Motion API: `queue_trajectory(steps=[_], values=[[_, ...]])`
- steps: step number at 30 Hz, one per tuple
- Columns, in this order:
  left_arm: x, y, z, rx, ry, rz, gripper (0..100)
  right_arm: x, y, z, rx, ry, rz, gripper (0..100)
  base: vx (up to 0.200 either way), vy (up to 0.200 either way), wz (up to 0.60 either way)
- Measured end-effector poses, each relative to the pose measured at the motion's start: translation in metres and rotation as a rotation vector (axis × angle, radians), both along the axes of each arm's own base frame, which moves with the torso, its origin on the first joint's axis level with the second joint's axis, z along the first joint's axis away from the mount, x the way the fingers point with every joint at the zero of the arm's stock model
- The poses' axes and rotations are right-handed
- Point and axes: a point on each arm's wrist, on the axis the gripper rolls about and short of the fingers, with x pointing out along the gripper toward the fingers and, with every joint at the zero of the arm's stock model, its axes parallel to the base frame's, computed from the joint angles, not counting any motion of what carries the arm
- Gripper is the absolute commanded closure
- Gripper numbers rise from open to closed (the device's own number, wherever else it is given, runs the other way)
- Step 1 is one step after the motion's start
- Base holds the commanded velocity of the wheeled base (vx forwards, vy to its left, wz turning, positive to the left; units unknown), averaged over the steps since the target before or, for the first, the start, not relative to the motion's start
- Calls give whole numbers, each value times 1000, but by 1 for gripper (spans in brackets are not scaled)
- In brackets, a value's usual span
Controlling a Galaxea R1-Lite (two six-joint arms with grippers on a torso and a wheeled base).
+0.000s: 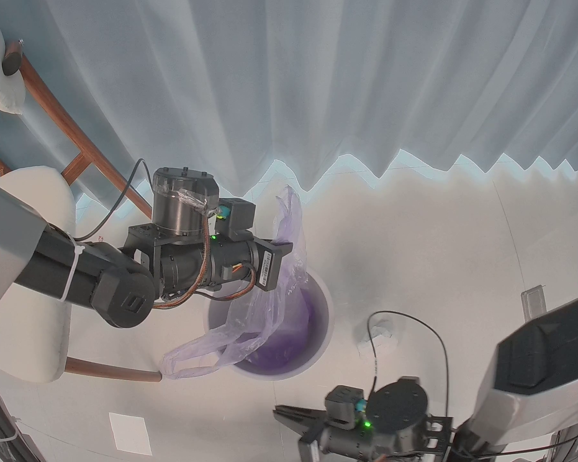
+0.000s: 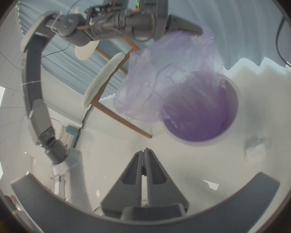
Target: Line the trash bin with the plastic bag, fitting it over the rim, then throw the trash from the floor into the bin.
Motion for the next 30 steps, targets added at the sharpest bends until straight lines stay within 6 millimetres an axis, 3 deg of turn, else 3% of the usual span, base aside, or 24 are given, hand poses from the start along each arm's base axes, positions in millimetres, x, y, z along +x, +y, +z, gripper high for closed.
queue_trajectory(steps=[5,8,15,21,22,30], values=[[-7,7,-6,57,-14,-18,100,-34,-42,15,9,55,1,100,0,0,0],[-14,11,-11,97,-19,-45,100,-41,-69,27,38,65,-52,100,0,0,0],[-38,9,-26,178,-45,-251,100,-20,-122,48,136,37,-304,100,0,0,0],[-75,-2,-49,237,-45,-499,100,-11,-144,63,196,0,-416,100,0,0,0],[-80,-4,-52,244,-39,-519,100,-10,-145,64,199,0,-423,0,0,0,0],[-84,-9,-52,263,-34,-481,100,-1,-141,81,213,-31,-455,0,0,0,0]])
